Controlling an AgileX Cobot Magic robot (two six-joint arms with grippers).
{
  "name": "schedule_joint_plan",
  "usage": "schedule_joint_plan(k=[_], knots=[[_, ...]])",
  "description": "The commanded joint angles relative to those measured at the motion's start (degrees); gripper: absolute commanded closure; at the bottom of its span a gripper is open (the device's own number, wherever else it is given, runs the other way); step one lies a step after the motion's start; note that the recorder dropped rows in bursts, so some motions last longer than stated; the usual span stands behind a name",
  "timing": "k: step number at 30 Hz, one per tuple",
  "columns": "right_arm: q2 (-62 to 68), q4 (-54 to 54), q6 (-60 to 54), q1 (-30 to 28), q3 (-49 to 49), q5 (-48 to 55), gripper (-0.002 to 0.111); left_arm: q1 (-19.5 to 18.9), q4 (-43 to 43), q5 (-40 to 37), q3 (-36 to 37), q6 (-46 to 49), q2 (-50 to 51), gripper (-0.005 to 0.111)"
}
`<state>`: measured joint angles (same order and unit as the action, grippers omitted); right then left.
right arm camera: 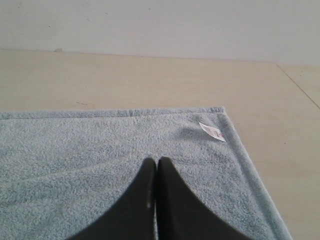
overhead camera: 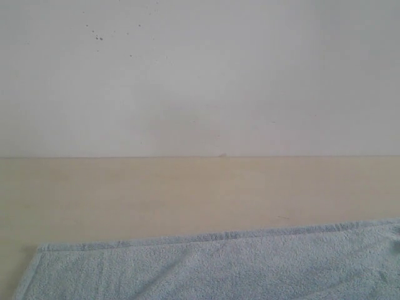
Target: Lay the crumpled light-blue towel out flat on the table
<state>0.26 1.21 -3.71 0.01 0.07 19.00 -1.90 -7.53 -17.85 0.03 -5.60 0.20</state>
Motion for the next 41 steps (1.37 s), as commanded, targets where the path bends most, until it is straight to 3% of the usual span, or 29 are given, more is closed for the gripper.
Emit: schedule_joint_plan(k=[1,9,13,41], knots=[[-0.26,-0.50,-0.06,-0.41,-0.07,-1.64,0.108,-0.14,0.61,-2.56,-0.03,-0.79,-0.20,0.103],[-0.26,-0.50,-0.06,-0.41,-0.07,-1.73,0.108,-0.14,0.61,-2.56,-0.03,-0.79,-0.20,0.103],[-0.26,-0.50,-0.06,-0.41,-0.07,-1.73,0.108,-0.14,0.49,3.27,-0.03,-0.81,-0.20,0.103],[-0.26,-0.50,-0.06,-0.41,-0.07,-1.73,0.108,-0.14,0.49,2.89,-0.03,-0.81,-0.20,0.103]])
